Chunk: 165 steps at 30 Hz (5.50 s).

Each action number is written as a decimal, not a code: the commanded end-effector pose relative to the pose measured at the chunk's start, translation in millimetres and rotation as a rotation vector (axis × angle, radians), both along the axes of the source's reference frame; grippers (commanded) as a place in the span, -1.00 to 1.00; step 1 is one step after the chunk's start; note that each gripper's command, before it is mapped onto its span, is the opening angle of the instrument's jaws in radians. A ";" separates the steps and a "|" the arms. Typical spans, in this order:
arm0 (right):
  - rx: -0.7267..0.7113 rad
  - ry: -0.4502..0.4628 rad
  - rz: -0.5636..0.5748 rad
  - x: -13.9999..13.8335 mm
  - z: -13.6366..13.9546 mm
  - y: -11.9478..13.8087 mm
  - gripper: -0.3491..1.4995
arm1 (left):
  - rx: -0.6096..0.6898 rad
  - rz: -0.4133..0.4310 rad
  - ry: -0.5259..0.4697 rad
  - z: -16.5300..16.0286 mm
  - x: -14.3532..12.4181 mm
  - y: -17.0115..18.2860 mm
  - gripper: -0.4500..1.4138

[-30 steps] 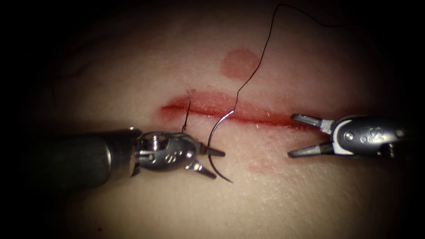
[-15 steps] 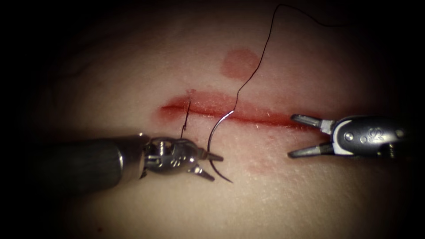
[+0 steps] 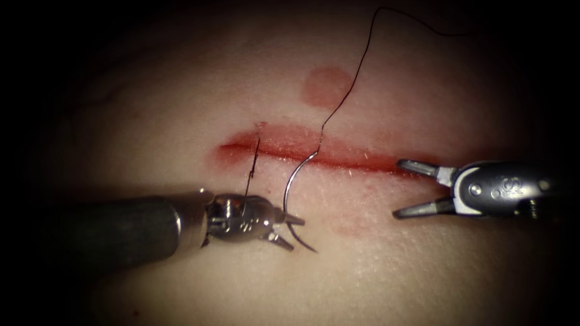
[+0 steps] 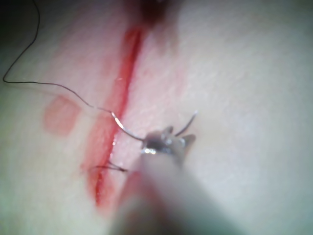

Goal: Wound Closure
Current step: Use the left gripper to pick up the needle near the tip, then hand the needle from the left to the right gripper, then use the right gripper to pass the needle through the top of the cut.

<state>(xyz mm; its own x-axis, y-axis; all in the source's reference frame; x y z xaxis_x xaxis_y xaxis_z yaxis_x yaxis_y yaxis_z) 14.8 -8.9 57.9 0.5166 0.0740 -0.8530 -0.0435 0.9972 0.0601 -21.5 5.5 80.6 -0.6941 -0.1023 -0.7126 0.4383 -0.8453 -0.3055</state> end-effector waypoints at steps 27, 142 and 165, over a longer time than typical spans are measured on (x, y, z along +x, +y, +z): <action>0.066 0.018 0.062 0.5 1.7 -0.6 0.53 | -0.113 -0.196 -0.182 -5.1 0.4 3.1 -0.89; 0.737 0.343 0.179 11.8 9.6 3.7 -1.00 | -0.063 -0.137 -0.847 -9.4 1.6 5.2 0.08; 0.157 0.160 0.163 11.1 8.2 10.6 -1.00 | -0.003 -0.389 -0.535 -11.5 7.9 4.2 -0.17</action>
<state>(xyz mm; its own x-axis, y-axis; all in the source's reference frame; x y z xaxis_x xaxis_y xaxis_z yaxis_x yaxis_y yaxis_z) 25.4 1.7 65.4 0.3514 0.2677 -0.8972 -0.1788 0.9598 0.2163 -13.0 9.8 68.6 -0.2570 0.0971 -0.9615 0.1639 -0.9761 -0.1423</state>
